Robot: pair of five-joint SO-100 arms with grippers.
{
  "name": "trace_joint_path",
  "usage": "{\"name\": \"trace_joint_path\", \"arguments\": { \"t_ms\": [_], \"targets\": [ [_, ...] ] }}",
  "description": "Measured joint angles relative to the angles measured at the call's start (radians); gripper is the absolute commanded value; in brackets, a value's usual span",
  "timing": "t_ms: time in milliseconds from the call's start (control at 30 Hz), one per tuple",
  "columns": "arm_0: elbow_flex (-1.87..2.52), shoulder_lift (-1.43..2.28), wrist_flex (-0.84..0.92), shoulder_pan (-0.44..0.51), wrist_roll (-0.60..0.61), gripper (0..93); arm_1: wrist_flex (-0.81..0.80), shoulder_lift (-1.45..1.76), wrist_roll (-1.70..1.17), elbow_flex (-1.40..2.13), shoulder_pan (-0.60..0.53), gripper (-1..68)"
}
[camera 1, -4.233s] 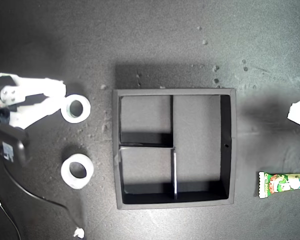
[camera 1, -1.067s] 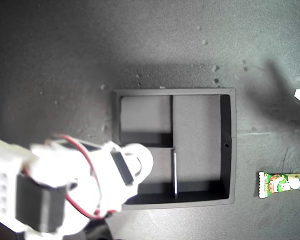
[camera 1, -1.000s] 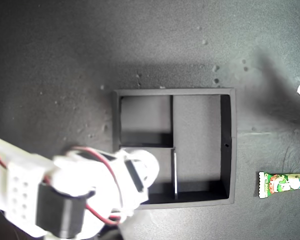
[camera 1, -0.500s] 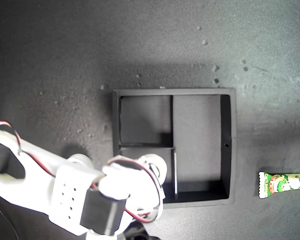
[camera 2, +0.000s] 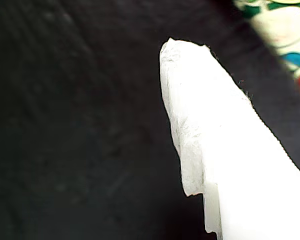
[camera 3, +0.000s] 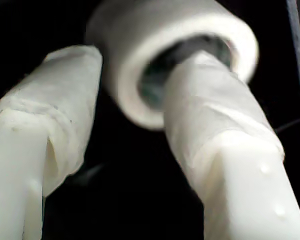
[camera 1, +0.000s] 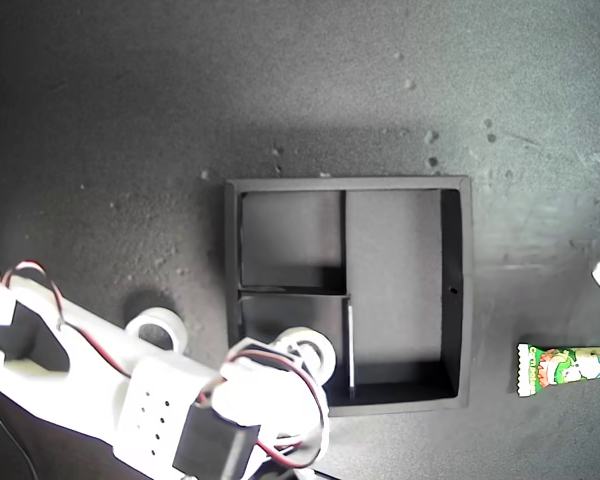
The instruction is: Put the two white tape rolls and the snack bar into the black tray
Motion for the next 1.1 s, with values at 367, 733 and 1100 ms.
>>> {"name": "trace_joint_path", "arguments": {
  "t_ms": [367, 733, 1100],
  "targets": [
    [0.146, 0.150, 0.002, -0.054, 0.000, 11.3, -0.368, 0.000, 0.483, 0.310, -0.295, 33.3],
    [0.845, 0.916, 0.003, -0.161, -0.141, 11.4, -0.588, 0.000, 0.537, 0.649, -0.301, 24.6],
    [1.732, 1.381, -0.451, 0.190, -0.584, 13.1, -0.784, 0.008, 0.552, 0.828, -0.245, -0.4]
  ]
}}
